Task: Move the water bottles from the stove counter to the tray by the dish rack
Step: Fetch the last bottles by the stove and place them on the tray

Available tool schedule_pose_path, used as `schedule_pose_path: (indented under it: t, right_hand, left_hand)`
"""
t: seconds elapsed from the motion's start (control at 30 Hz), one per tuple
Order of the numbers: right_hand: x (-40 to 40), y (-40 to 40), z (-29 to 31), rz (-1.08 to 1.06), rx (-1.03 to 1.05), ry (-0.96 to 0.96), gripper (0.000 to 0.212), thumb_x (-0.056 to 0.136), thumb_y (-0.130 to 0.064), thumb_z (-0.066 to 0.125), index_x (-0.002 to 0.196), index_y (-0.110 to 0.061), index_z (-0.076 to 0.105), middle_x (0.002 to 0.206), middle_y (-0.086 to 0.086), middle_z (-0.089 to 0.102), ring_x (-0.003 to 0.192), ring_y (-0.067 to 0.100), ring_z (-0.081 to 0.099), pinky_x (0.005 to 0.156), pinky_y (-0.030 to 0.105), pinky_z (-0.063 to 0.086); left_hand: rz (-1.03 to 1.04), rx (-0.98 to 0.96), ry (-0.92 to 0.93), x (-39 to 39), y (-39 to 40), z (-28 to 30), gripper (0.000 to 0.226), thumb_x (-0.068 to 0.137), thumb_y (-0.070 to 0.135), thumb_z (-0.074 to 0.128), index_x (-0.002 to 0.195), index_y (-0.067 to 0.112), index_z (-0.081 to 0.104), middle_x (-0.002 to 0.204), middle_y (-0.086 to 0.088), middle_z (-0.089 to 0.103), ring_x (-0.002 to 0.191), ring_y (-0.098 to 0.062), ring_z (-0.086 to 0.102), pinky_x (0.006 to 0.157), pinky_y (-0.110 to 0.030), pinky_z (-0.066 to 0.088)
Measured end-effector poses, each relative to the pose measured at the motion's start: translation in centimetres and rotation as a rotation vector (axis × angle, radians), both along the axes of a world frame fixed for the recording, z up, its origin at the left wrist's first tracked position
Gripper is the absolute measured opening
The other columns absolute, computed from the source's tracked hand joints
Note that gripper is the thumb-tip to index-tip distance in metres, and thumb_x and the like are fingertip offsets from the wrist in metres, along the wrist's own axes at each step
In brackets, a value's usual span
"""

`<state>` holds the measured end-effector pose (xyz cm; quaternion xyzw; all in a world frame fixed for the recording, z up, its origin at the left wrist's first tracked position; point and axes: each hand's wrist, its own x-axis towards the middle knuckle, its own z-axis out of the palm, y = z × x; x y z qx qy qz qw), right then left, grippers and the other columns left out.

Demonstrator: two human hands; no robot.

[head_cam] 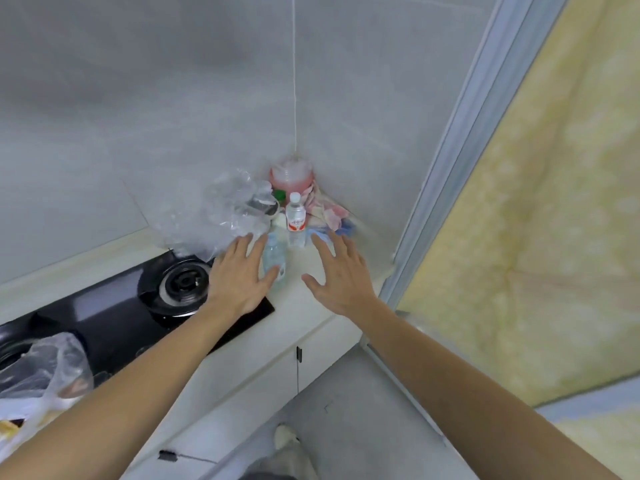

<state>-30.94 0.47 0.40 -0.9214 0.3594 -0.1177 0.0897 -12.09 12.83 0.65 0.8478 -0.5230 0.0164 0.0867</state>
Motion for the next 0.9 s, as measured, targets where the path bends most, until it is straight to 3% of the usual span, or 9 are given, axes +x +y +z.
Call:
schedule_pose_path:
  t: [0.23, 0.43, 0.53, 0.67, 0.77, 0.9]
  right_hand:
    - [6.3, -10.8, -0.5, 0.057, 0.0, 0.031, 0.083, 0.091, -0.059, 0.06, 0.161, -0.031, 0.024, 0.165, 0.009, 0.025, 0.15, 0.042, 0.024, 0.115, 0.056, 0.037]
    - [12.0, -16.6, -0.7, 0.148, 0.057, 0.085, 0.078, 0.091, -0.052, 0.062, 0.159, -0.035, 0.026, 0.161, 0.008, 0.028, 0.146, 0.037, 0.028, 0.11, 0.056, 0.04]
    - [14.2, -19.5, -1.2, 0.218, 0.076, 0.101, 0.078, 0.091, -0.049, 0.062, 0.159, -0.036, 0.025, 0.159, 0.008, 0.028, 0.144, 0.036, 0.029, 0.104, 0.053, 0.046]
    - [16.8, -23.0, -2.5, 0.348, 0.082, 0.181, 0.08, 0.092, -0.048, 0.061, 0.16, -0.037, 0.021, 0.164, 0.006, 0.019, 0.144, 0.038, 0.03, 0.088, 0.049, 0.053]
    - [18.5, -24.9, -3.6, 0.423, 0.115, 0.279, 0.082, 0.093, -0.044, 0.062, 0.16, -0.036, 0.016, 0.165, 0.008, 0.018, 0.143, 0.041, 0.036, 0.09, 0.048, 0.052]
    - [19.5, -26.5, -4.5, 0.465, 0.092, 0.339, 0.063, 0.097, -0.036, 0.058, 0.153, -0.032, 0.029, 0.147, 0.012, 0.038, 0.132, 0.039, 0.047, 0.078, 0.042, 0.046]
  left_hand:
    - [0.08, 0.015, 0.068, 4.2, -8.3, -1.4, 0.072, 0.099, 0.061, 0.036, 0.161, 0.027, 0.02, 0.166, -0.009, 0.026, 0.152, -0.03, 0.023, 0.122, -0.048, 0.025]
    - [0.116, 0.093, 0.087, 5.6, -11.6, -2.5, 0.075, 0.097, 0.066, 0.026, 0.163, 0.033, 0.01, 0.169, -0.005, 0.017, 0.155, -0.027, 0.015, 0.121, -0.046, 0.023]
    - [0.172, 0.149, 0.137, 5.5, -12.6, -3.8, 0.075, 0.099, 0.066, 0.033, 0.162, 0.037, 0.004, 0.17, -0.001, 0.01, 0.157, -0.024, 0.009, 0.122, -0.046, 0.02]
    - [0.262, 0.272, 0.193, 5.1, -13.7, -5.4, 0.076, 0.098, 0.068, 0.032, 0.162, 0.039, 0.003, 0.168, -0.001, 0.015, 0.155, -0.024, 0.016, 0.119, -0.048, 0.027]
    - [0.315, 0.354, 0.221, 4.8, -14.0, -6.8, 0.074, 0.099, 0.066, 0.032, 0.16, 0.035, 0.006, 0.156, -0.004, 0.03, 0.143, -0.026, 0.036, 0.107, -0.048, 0.041]
    - [0.38, 0.268, 0.233, 4.2, -14.4, -7.6, 0.044, 0.102, 0.055, 0.035, 0.138, 0.03, 0.031, 0.132, -0.002, 0.043, 0.118, -0.025, 0.053, 0.078, -0.044, 0.056]
